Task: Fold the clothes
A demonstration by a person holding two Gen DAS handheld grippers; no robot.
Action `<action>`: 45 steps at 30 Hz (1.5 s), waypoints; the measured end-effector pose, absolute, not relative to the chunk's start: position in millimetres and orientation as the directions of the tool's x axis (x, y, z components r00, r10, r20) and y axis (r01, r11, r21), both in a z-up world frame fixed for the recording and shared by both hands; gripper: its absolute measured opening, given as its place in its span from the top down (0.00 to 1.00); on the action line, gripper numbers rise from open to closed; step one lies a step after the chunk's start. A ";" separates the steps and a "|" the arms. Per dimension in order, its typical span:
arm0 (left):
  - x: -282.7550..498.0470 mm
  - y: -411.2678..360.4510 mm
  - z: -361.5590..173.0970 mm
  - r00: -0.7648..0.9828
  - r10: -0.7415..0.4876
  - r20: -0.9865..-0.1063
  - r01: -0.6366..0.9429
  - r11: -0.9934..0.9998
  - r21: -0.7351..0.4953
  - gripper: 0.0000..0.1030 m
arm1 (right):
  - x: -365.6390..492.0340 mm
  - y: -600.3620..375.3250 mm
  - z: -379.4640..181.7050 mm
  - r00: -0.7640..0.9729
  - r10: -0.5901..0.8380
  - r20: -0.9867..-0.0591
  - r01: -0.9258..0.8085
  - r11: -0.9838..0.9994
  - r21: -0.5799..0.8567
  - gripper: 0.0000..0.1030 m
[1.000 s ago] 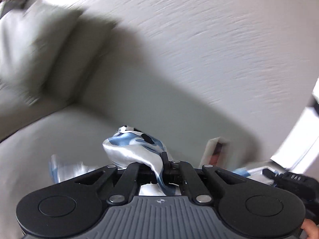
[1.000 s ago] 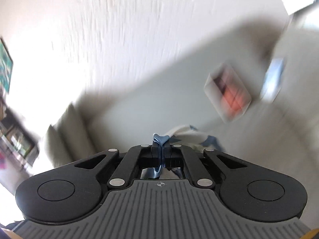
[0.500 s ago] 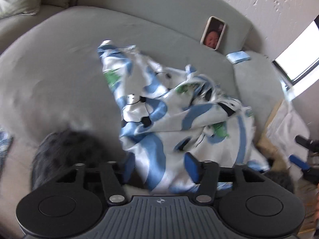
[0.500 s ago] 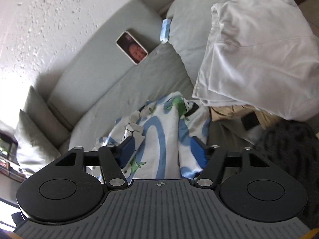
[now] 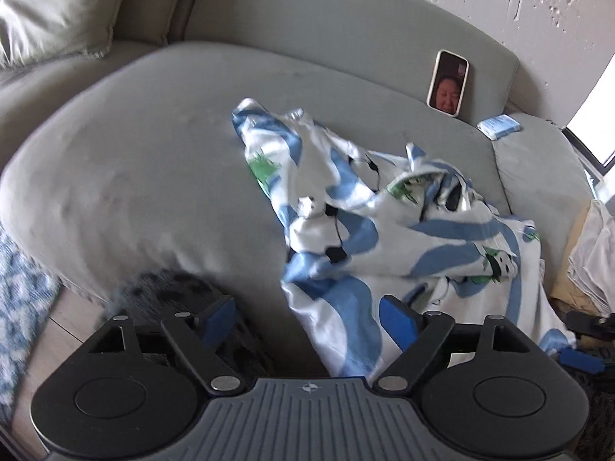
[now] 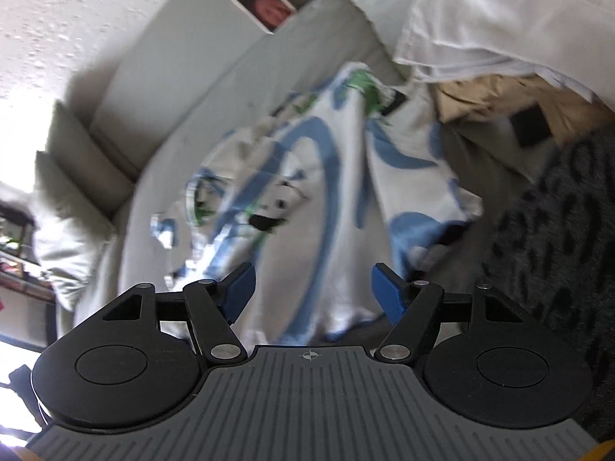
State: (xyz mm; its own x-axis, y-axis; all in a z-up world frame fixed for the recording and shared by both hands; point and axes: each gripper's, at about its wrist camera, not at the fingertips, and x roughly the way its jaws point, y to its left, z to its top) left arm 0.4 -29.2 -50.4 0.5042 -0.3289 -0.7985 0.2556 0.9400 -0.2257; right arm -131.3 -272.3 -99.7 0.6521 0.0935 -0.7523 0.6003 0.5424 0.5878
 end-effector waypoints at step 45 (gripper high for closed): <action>-4.4 -55.7 -58.7 0.479 -0.344 -0.807 0.316 0.926 -0.207 0.17 | -117.8 -278.0 -121.5 0.558 0.078 -0.826 0.666 0.552 0.502 0.16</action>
State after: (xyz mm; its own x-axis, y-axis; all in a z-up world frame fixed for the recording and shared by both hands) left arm -4.4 -55.7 -58.7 0.4790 -0.3444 -0.8074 0.3164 0.9257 -0.2072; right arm -117.8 -278.0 -121.5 0.5576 0.0784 -0.8264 0.6662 0.5517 0.5018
